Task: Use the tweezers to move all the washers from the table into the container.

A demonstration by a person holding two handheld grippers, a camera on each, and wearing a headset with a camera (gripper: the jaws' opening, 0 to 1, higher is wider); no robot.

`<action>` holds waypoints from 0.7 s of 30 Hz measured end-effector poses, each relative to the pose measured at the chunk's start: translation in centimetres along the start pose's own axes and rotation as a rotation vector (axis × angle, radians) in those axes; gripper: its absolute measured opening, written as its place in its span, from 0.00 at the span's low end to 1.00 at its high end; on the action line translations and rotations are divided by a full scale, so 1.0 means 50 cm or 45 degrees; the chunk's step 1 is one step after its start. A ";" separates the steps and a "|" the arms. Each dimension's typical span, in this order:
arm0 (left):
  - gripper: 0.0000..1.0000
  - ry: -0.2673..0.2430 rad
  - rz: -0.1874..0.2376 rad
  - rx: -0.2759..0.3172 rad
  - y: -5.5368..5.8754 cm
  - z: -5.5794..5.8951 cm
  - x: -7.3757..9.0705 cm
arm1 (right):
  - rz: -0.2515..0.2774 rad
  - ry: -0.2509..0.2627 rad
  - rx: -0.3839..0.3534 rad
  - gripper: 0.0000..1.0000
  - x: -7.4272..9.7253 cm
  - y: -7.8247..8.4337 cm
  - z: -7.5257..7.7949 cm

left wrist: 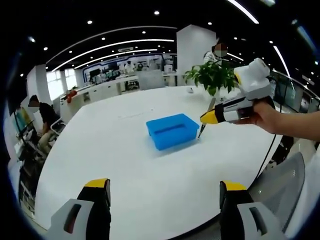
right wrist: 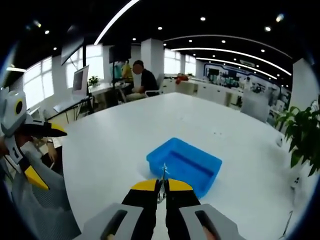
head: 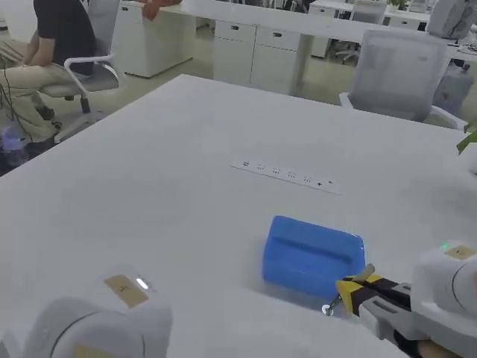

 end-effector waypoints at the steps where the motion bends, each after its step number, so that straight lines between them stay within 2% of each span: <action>1: 0.92 -0.004 -0.004 -0.010 0.001 0.000 -0.001 | 0.005 0.002 -0.001 0.01 0.000 -0.003 0.003; 5: 0.93 -0.004 -0.004 -0.005 0.002 0.000 -0.002 | 0.033 0.011 -0.008 0.01 -0.003 -0.019 0.017; 11: 0.93 -0.010 0.000 0.016 0.004 -0.004 -0.001 | 0.057 0.031 0.030 0.01 -0.006 -0.041 0.037; 16: 0.93 -0.021 0.007 0.006 0.000 -0.008 0.003 | 0.092 0.050 0.025 0.01 -0.015 -0.059 0.051; 21: 0.93 -0.031 -0.006 0.013 0.004 -0.012 0.001 | 0.085 0.067 0.045 0.01 -0.034 -0.061 0.062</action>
Point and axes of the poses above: the centre of the closed fingertips' face, and the gripper's own axes: x roughly backward along the fingers, z roughly to its right, y roughly out of its underside, the point moved 10 cm from there along x, roughly backward along the fingers, and after that the axes turned 4 degrees about -y, right-handed, at the moved point
